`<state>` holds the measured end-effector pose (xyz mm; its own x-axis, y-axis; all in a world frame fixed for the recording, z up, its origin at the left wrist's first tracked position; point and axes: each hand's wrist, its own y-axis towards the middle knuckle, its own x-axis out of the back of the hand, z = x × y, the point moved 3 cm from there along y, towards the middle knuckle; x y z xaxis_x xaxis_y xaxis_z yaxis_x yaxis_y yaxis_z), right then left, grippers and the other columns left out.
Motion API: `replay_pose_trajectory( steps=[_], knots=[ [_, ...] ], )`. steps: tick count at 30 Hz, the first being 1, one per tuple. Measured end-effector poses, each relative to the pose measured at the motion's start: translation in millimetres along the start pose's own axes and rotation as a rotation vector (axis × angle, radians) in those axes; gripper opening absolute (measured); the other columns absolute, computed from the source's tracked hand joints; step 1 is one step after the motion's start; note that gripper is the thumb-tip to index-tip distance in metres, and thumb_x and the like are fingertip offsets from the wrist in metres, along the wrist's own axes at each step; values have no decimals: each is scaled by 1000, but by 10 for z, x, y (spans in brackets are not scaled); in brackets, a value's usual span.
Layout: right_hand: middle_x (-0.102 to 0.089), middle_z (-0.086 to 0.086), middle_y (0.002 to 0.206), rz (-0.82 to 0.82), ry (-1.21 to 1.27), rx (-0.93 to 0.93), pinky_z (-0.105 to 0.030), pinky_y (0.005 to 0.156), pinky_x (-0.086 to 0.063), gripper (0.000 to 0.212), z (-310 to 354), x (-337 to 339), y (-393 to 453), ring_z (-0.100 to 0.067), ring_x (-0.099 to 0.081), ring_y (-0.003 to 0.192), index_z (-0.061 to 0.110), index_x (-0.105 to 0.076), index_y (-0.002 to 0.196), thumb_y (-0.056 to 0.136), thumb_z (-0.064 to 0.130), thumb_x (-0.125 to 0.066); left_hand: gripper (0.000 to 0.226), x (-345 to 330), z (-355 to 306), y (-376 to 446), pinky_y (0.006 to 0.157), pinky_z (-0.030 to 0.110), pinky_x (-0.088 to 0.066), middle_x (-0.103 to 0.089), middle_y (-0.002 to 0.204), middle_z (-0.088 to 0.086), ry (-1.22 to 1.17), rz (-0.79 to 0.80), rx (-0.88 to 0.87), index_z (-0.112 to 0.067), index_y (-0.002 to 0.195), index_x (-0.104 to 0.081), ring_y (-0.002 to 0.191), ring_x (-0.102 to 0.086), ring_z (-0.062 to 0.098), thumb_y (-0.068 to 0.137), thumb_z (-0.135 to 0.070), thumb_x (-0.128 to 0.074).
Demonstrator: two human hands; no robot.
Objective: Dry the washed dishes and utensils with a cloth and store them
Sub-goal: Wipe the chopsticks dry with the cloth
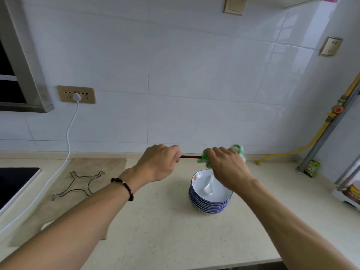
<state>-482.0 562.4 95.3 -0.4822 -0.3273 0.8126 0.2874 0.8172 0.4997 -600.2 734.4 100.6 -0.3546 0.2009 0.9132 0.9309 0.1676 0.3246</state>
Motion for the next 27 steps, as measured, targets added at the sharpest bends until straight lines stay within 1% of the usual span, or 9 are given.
replay_pose_trajectory(
  steps=[3, 6, 9, 11, 13, 16, 19, 22, 27],
  knots=[
    [-59, -3, 68, -57, 73, 107, -36, 50, -46, 38, 363, 30, 67, -27, -57, 57, 9, -65, 90, 80, 15, -29, 26, -151, -178, -27, 60, 37, -39, -59, 72, 0, -27, 7, -64, -19, 86, -47, 64, -53, 26, 107, -26, -33],
    [-59, -5, 71, -62, 53, 90, -36, 51, -45, 21, 79, 8, -131, -30, -58, 58, 9, -65, 94, 79, 3, -51, 20, -136, 16, -118, 64, 38, -47, -62, 73, -2, -33, 22, -73, -19, 88, -51, 62, -53, 25, 104, -15, -39],
    [-61, -6, 73, -17, 16, -34, -36, 54, -46, 40, -183, -39, -346, -31, -60, 61, 8, -64, 95, 60, -9, -77, 21, -143, 160, -205, 66, 38, -48, -65, 74, -2, -58, -6, -51, -20, 86, -51, 63, -54, 25, 102, -14, -38],
    [-60, -6, 73, -36, -11, -81, -37, 56, -45, 41, -36, -29, -328, -31, -59, 63, 8, -65, 95, 58, -8, -77, 20, -212, 88, -227, 62, 36, -42, -56, 65, -6, -99, -30, -44, -23, 83, -46, 63, -50, 27, 99, -16, -37],
    [-60, -5, 74, -72, 11, -29, -36, 58, -43, 37, 175, -37, -324, -30, -58, 64, 9, -66, 96, 62, -5, -72, 20, -333, -89, -239, 59, 35, -35, -44, 59, -9, -122, -6, -63, -23, 83, -45, 60, -45, 28, 99, -13, -40],
    [-60, -3, 76, -16, 54, 46, -35, 55, -44, 35, 190, -25, -570, -29, -57, 64, 9, -66, 99, 67, -6, -66, 19, -486, -306, -297, 61, 38, -37, -55, 66, 0, -132, 58, -121, -17, 86, -50, 64, -49, 32, 101, -17, -38],
    [-61, -5, 80, 70, 15, -78, -40, 56, -48, 37, -236, -8, -1036, -31, -59, 67, 9, -64, 102, 70, -9, -70, 31, -532, -277, -358, 62, 38, -37, -64, 75, 7, -135, 76, -84, -11, 90, -56, 68, -51, 34, 102, -27, -31],
    [-63, -7, 85, 75, -47, -189, -43, 64, -48, 36, -403, 56, -1318, -30, -60, 74, 9, -63, 105, 74, -5, -74, 22, -626, -443, -407, 64, 38, -38, -64, 77, 7, -179, 90, -55, -18, 84, -49, 71, -52, 34, 103, -18, -38],
    [-64, -3, 80, 58, -9, -12, -38, 69, -46, 35, -41, 145, -1532, -26, -59, 70, 11, -65, 101, 70, -2, -73, 24, -911, -1240, -513, 61, 37, -36, -55, 74, 3, -195, 143, -136, -17, 85, -51, 70, -48, 32, 105, -22, -39]
  ],
)
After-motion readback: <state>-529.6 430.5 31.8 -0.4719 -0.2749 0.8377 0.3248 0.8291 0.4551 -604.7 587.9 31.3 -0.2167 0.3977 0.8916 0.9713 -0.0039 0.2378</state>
